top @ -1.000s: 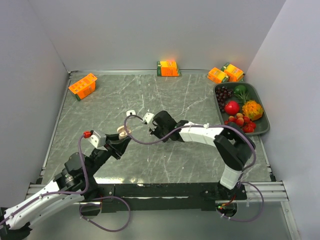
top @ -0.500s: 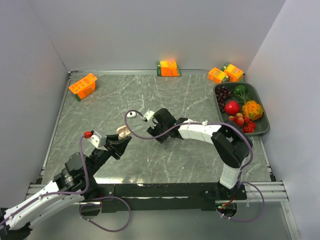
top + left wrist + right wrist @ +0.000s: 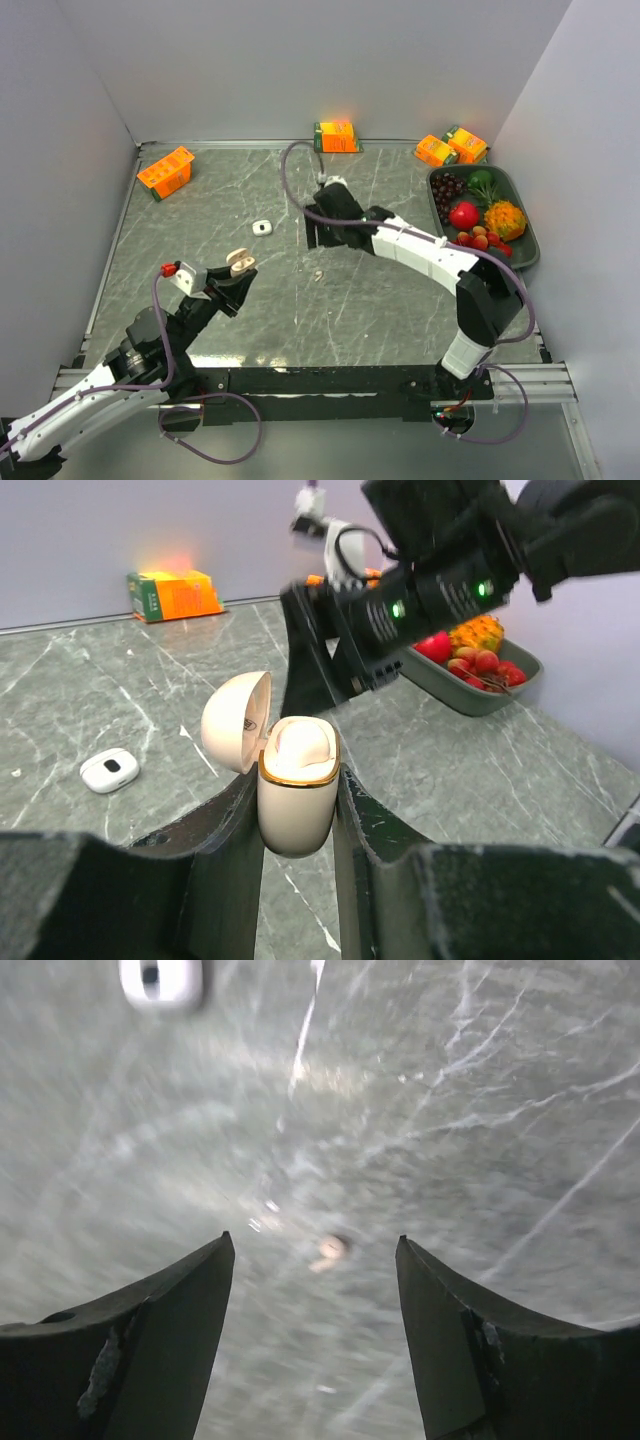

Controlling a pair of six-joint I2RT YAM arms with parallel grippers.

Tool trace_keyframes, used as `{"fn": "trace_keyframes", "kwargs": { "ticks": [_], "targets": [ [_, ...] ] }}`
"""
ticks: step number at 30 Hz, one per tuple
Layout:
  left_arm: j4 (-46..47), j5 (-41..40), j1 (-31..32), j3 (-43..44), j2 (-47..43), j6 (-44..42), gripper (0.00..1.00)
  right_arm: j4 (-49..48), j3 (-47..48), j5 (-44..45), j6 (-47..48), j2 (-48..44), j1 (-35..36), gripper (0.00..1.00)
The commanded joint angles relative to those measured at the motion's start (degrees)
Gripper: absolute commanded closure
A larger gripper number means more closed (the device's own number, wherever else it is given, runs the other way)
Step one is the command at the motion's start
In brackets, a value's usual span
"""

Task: Insert the wireless bluetooth earbuds into the charging case
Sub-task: Place the earbud at the center of the board, then pick up the earbud from the center of the board.

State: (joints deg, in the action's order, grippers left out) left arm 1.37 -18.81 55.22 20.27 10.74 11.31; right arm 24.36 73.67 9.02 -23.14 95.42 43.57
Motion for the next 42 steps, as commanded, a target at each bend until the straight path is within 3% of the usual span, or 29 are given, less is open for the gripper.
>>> {"fn": "trace_keyframes", "kwargs": {
  "ticks": [1,5,11,24,42],
  "targets": [
    [1.27,-3.34,0.15,3.10,0.86,0.55,0.99,10.81,5.08,-4.59,-25.53,4.51,-1.21,0.26],
    [0.13,-6.06,0.06,3.37,0.95,2.66,0.99,8.69,0.95,-4.18,-38.09,5.13,-0.24,0.34],
    [-0.14,-7.82,0.15,2.84,0.24,4.51,0.99,8.08,-2.30,-4.18,-44.88,6.80,0.37,0.37],
    [0.30,-6.86,0.15,2.67,1.56,4.51,0.99,9.12,-0.38,-4.36,-42.52,14.09,0.37,0.52],
    [0.22,-7.21,0.15,2.40,1.39,4.16,0.99,13.16,5.86,-0.41,-37.16,18.05,-0.50,0.50]
  ]
}}
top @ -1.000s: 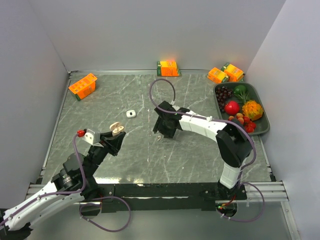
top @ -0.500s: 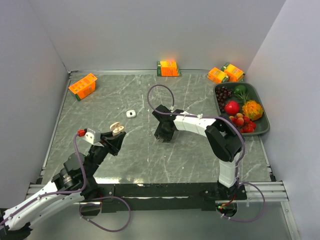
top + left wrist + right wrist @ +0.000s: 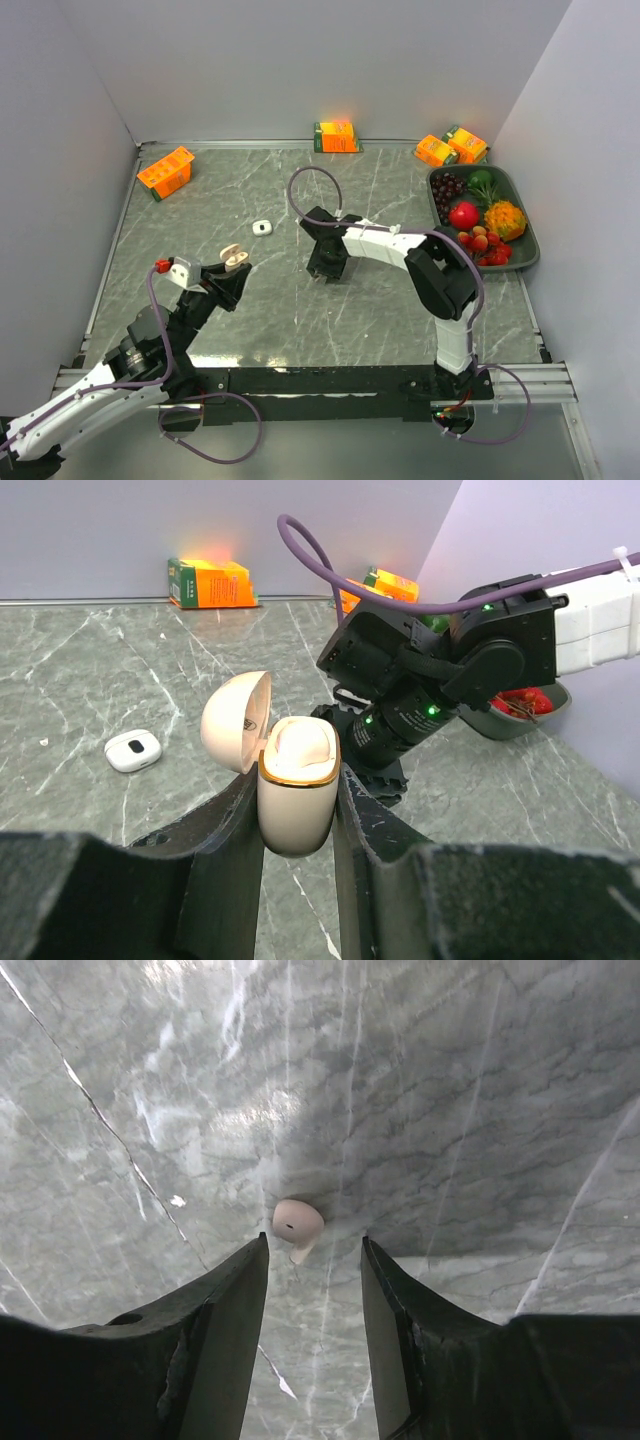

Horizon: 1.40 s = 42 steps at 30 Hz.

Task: Insert the wireless bluetooth earbuds into the charging case
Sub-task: Pick up the earbud from the center of the board.

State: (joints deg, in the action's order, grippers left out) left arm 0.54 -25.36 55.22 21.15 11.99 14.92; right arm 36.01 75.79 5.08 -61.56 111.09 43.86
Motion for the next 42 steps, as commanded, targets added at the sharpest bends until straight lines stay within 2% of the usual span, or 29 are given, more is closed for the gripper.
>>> {"fn": "trace_keyframes", "kwargs": {
  "ticks": [1,14,18,23,31,37,42],
  "targets": [
    [1.05,-0.74,0.06,1.62,0.23,0.55,0.99,1.95,4.19,3.71,1.70,2.73,-0.88,0.50],
    [0.61,-1.35,0.06,1.70,-0.04,0.73,0.99,6.00,7.96,6.96,1.35,6.42,-0.97,0.52],
    [0.34,-1.53,0.15,1.79,-0.12,0.99,0.99,8.46,12.18,7.93,1.97,8.70,-0.96,0.55],
    [0.34,-1.35,0.06,1.70,-0.39,0.90,0.99,9.43,12.81,8.28,2.15,9.85,-0.97,0.58],
    [0.52,-0.74,0.15,1.70,-0.39,0.90,0.99,8.20,9.47,7.84,1.53,8.53,-0.79,0.74],
    [0.17,-0.65,0.15,1.88,-0.39,1.25,0.99,8.81,8.76,9.41,2.32,6.16,-0.44,1.00],
    [-0.27,-0.65,0.15,1.97,-0.56,1.34,0.99,11.18,9.38,15.65,7.76,-0.33,-0.52,1.00]
  ]
}}
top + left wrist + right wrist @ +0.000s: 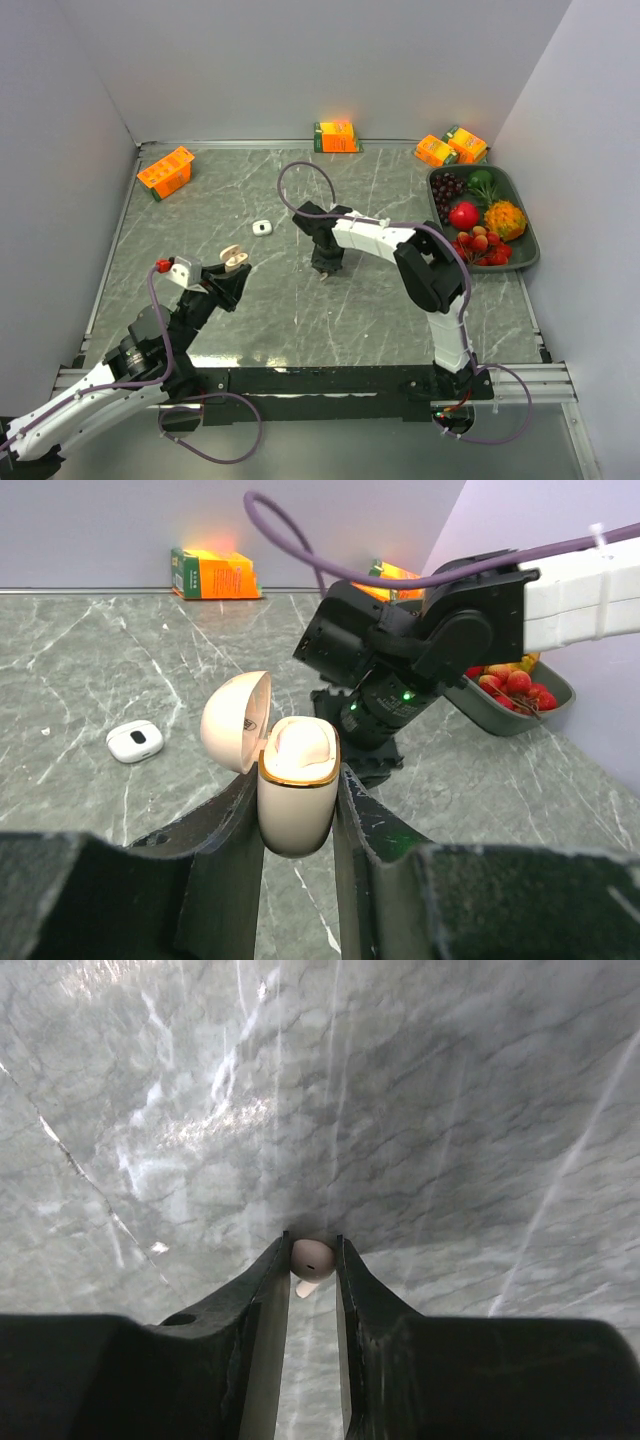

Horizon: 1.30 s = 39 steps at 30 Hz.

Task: Insert the wireless bluetooth earbuds into the charging case
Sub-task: Pick up the earbud from the center of the board, then place the earbud in the charging case.

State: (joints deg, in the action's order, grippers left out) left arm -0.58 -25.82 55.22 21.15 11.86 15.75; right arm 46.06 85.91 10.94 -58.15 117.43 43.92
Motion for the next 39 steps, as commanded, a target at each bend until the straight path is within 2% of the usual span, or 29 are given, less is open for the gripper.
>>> {"fn": "trace_keyframes", "kwargs": {
  "ticks": [1,7,10,14,19,25,27,31,39],
  "targets": [
    [0.93,-0.10,0.15,1.97,-0.34,0.51,0.99,1.48,-1.00,11.46,5.41,-8.42,-0.50,1.00],
    [4.97,1.56,0.06,1.09,1.59,0.25,0.99,-3.78,-5.05,18.59,19.98,-26.96,0.37,1.00],
    [9.43,4.28,0.06,0.21,3.43,-0.45,0.99,-7.82,-6.45,22.01,29.74,-34.88,3.97,1.00],
    [16.65,9.03,0.06,-1.19,7.55,-1.51,0.99,-14.49,-9.61,24.30,42.29,-43.92,12.13,1.00],
    [26.23,14.56,0.06,-2.87,13.71,-1.33,0.99,-19.77,-10.94,25.53,48.04,-48.95,18.73,1.00],
    [36.16,16.24,0.06,-3.39,19.87,-0.90,0.99,-26.63,-14.09,27.99,52.88,-52.29,26.46,1.00],
    [39.84,16.86,0.06,-4.09,20.92,-0.11,0.99,-32.16,-16.37,28.52,53.93,-53.35,27.53,1.00],
    [42.59,17.74,0.06,-4.27,22.77,1.12,0.99,-42.26,-23.05,30.71,54.63,-56.16,29.73,1.00],
    [43.38,18.53,0.06,-4.01,24.70,2.80,0.99,-59.04,-28.34,36.78,59.28,-57.13,33.68,1.00]
  ]
}}
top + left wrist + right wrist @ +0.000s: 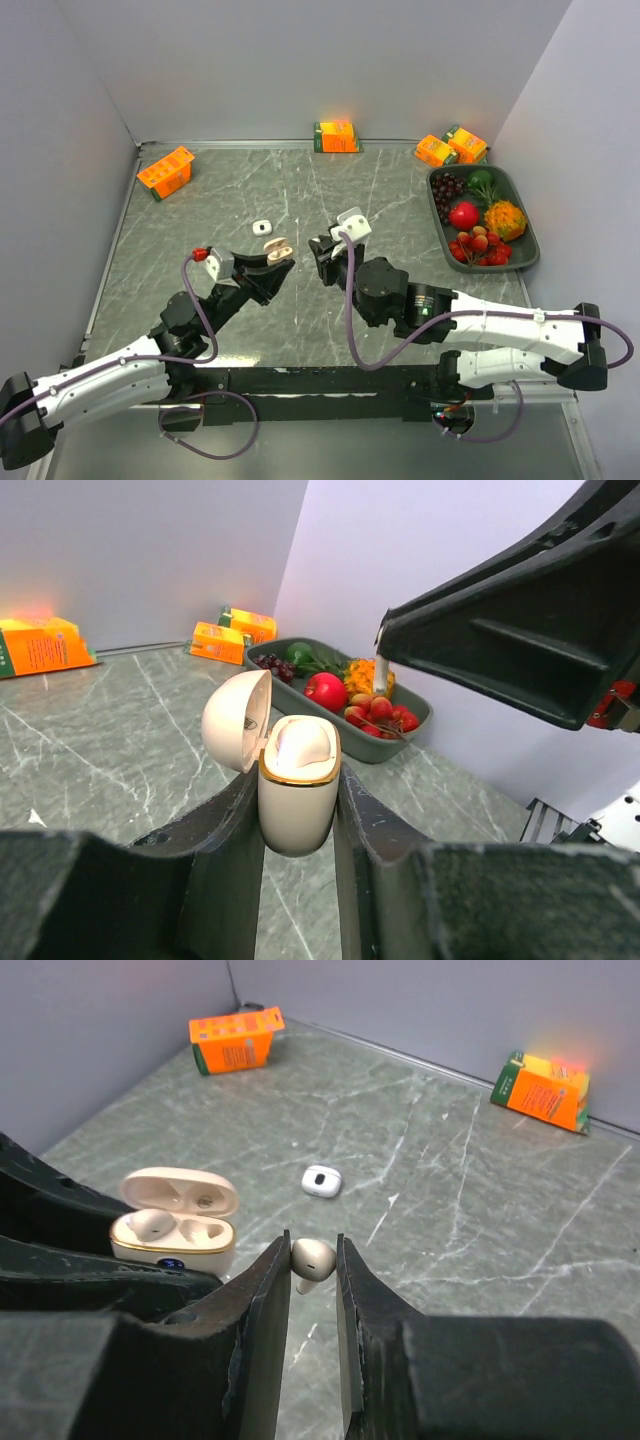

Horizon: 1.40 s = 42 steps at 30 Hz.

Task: Insert the wireless bluetooth earbuds into the charging case
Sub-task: Place the earbud in the charging case.

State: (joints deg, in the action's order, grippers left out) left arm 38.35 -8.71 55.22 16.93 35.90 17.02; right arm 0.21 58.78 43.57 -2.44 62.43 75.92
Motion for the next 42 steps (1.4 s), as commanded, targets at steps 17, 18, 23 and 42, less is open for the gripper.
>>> {"fn": "trace_keyframes", "kwargs": {
  "ticks": [17,18,23,42],
  "targets": [
    [4.54,1.42,0.06,-0.14,1.10,2.14,0.99,-8.91,4.76,3.45,-0.46,4.27,4.76,1.00],
    [4.46,1.24,0.06,-0.32,1.01,2.23,0.99,-8.56,5.20,3.19,-0.55,4.88,4.76,1.00],
    [3.84,1.24,0.06,-0.58,0.14,2.50,0.99,-6.80,6.60,2.40,-1.08,6.82,4.85,1.00],
    [2.96,1.77,0.15,-0.93,-1.10,2.58,0.99,-4.08,8.28,2.39,-0.20,9.90,4.68,1.00]
  ]
}}
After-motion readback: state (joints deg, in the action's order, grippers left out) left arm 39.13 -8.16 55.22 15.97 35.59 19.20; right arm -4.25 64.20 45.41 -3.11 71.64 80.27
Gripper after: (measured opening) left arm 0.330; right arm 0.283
